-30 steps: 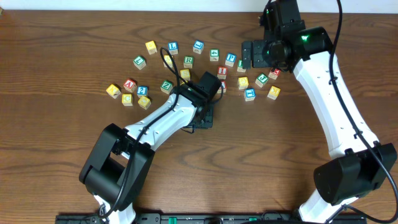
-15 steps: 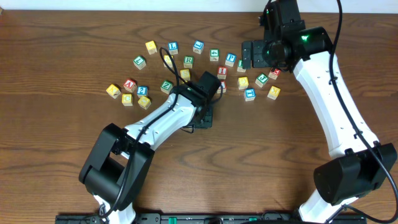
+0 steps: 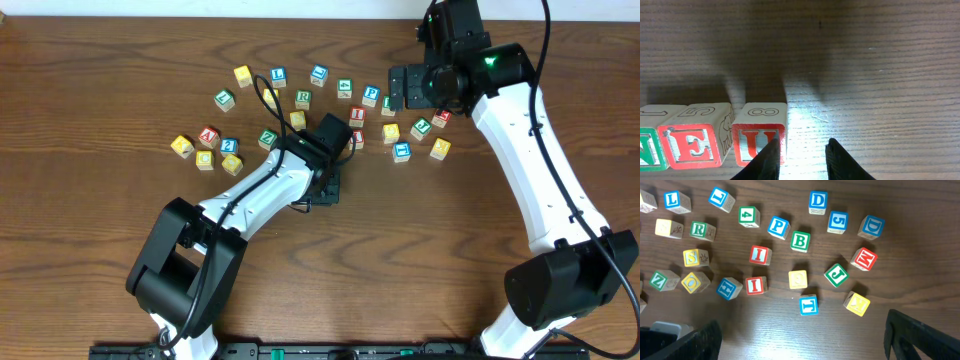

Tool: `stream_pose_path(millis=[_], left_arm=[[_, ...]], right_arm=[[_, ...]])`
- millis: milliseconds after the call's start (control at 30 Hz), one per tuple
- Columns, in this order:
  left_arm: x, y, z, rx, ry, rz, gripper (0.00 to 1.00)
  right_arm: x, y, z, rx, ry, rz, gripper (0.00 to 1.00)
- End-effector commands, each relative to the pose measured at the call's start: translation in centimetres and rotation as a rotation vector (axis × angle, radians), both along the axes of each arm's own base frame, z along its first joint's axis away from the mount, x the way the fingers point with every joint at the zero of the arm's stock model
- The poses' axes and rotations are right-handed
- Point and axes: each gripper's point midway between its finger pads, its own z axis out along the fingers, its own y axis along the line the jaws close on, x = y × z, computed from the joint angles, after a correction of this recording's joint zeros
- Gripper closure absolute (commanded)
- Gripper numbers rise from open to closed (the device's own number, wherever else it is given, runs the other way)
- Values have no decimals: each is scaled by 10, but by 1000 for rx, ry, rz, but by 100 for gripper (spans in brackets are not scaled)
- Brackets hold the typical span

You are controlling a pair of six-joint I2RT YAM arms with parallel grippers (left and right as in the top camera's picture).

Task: Spell out NEURIPS
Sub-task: 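Lower the U block onto the table right of the E block, then open the left gripper and release the U block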

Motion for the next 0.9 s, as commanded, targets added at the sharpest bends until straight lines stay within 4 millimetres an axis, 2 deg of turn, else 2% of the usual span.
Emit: stream_pose_path(millis=[0,867], left_arm=[[2,12,-8,44,8,17,69],[4,18,-8,41,15,46,69]], right_arm=[[0,3,12,-9,-33,16,1],[0,3,12,-9,-33,16,1]])
